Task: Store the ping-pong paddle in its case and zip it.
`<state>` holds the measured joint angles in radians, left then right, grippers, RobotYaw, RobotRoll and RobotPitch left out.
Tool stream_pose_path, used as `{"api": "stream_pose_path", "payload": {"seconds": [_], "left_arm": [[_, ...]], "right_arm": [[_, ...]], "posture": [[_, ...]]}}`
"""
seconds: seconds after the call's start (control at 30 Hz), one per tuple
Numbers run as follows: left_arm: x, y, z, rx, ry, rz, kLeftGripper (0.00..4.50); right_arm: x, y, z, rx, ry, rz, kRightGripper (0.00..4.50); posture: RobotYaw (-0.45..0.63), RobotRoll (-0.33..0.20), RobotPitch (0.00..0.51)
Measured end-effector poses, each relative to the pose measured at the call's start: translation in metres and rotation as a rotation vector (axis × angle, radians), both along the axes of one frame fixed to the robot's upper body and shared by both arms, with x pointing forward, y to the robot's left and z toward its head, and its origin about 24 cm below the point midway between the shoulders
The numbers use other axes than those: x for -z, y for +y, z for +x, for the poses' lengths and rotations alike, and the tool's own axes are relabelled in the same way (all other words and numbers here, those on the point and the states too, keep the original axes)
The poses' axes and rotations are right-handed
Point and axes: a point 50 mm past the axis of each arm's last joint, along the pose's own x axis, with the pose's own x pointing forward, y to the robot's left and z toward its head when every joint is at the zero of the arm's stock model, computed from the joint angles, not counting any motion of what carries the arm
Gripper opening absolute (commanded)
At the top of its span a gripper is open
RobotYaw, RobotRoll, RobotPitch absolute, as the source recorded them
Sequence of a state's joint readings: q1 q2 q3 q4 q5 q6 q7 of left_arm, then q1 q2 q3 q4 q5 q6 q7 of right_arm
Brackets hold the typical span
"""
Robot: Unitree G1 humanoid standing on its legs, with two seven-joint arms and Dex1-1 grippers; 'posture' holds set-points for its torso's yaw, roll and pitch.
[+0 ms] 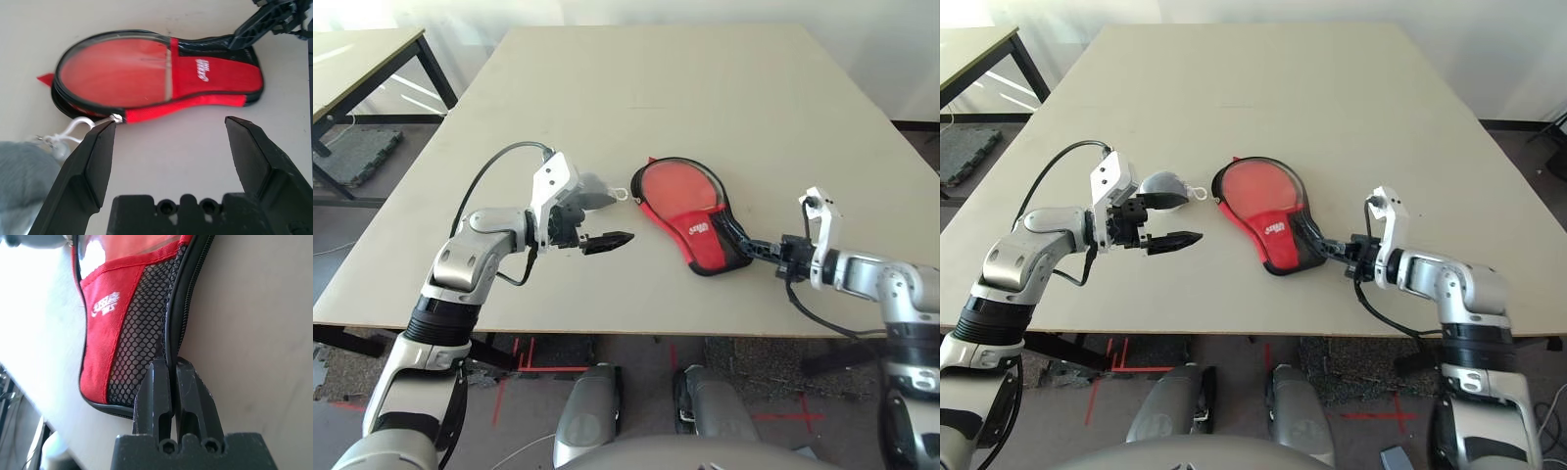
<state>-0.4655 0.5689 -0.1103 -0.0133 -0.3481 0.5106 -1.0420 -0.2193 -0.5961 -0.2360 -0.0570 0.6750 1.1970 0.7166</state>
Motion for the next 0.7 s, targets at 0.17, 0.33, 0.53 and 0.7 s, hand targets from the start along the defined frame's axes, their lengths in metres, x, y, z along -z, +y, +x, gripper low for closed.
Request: {"api": "stream_pose_path", "payload": {"seconds": [0.17,0.33,0.53,0.7], "left_arm": [[0.002,0.0,0.002,0.0,0.007,0.002,4.5],[-0.004,-0.002,0.005,0.009,-0.015,0.001,4.5],[-0.005,-0.002,0.005,0.01,-0.016,0.001,4.5],[-0.005,-0.002,0.005,0.009,-0.018,0.001,4.5]], "right_arm": [[-0.007,-0.006,-0.02,-0.064,0.032,-0.005,0.06],[-0.008,-0.013,-0.036,-0.104,0.077,-0.035,0.06],[-0.007,-0.017,-0.049,-0.137,0.113,-0.042,0.06],[-0.007,-0.019,-0.059,-0.161,0.142,-0.058,0.06]], "posture": [[0.11,0.0,0.093],[0.11,0.0,0.093],[0.11,0.0,0.09],[0.11,0.0,0.088]]}}
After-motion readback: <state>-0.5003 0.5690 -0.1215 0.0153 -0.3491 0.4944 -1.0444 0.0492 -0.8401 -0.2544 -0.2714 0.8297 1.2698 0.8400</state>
